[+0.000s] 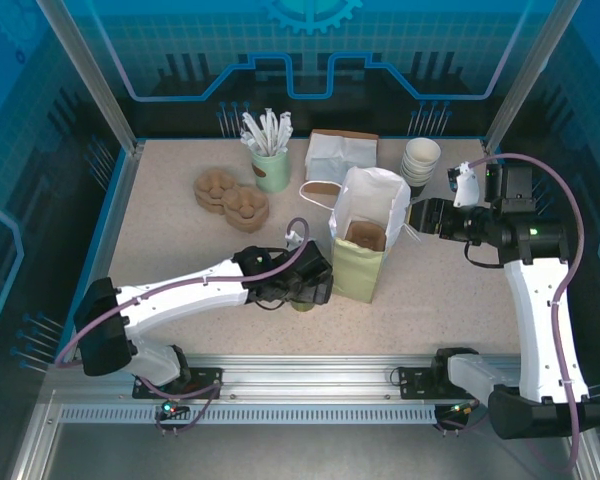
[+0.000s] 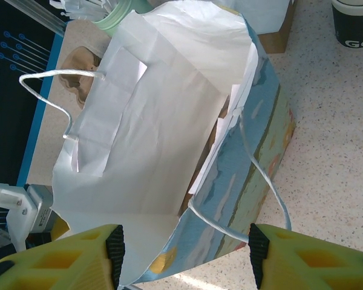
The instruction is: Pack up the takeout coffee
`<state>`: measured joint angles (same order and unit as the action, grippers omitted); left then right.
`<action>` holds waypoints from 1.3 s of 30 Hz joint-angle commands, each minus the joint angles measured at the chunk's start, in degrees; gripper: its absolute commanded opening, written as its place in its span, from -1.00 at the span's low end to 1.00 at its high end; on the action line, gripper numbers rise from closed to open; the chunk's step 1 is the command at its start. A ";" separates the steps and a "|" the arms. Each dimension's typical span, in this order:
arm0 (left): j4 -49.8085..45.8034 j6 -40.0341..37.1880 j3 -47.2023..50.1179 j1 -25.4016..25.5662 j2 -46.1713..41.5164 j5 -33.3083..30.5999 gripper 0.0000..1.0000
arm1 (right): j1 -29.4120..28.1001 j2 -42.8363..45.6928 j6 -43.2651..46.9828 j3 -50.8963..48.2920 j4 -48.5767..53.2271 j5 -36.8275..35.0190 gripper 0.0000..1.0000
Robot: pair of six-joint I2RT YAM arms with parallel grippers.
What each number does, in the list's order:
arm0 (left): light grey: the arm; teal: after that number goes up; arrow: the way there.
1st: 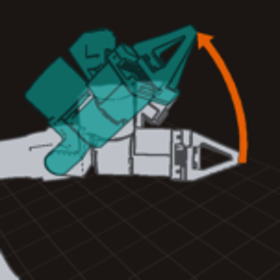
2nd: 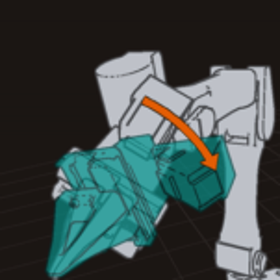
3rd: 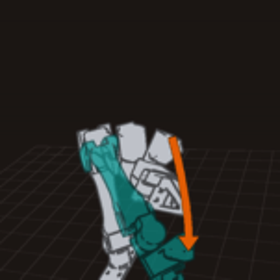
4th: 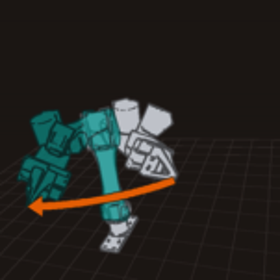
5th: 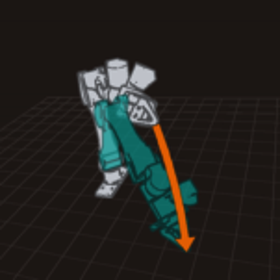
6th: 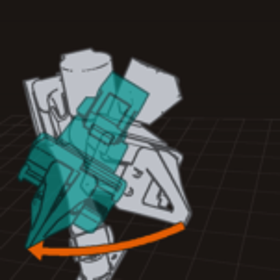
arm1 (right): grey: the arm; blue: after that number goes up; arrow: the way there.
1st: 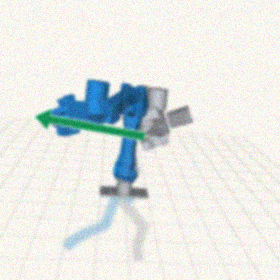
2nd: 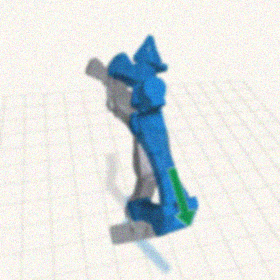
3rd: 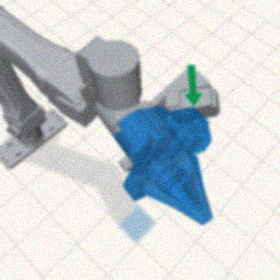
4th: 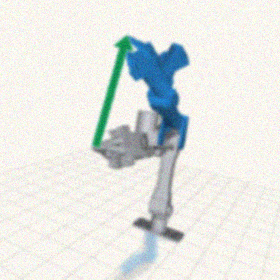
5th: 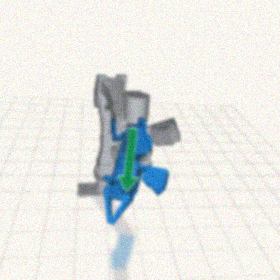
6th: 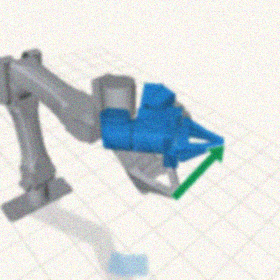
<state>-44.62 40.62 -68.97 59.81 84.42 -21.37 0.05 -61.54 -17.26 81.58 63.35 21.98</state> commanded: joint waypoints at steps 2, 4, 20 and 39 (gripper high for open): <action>-1.96 2.03 -2.17 0.31 1.54 -2.86 0.92 | 0.68 -0.07 1.14 -0.40 -0.77 1.50 0.17; -1.79 2.26 -2.18 0.29 1.79 -3.03 0.88 | 0.71 -0.07 1.17 -0.44 -0.92 1.57 0.16; -2.49 4.47 -2.76 0.31 5.24 -3.33 0.73 | 1.58 -0.42 2.05 -1.26 -0.95 2.17 0.16; -5.12 5.96 -4.24 0.26 8.41 -2.99 0.59 | 3.32 -0.78 2.32 -1.84 -1.26 4.20 0.16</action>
<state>-47.51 45.17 -71.85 59.81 91.61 -23.38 2.33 -62.26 -15.99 80.44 62.87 24.51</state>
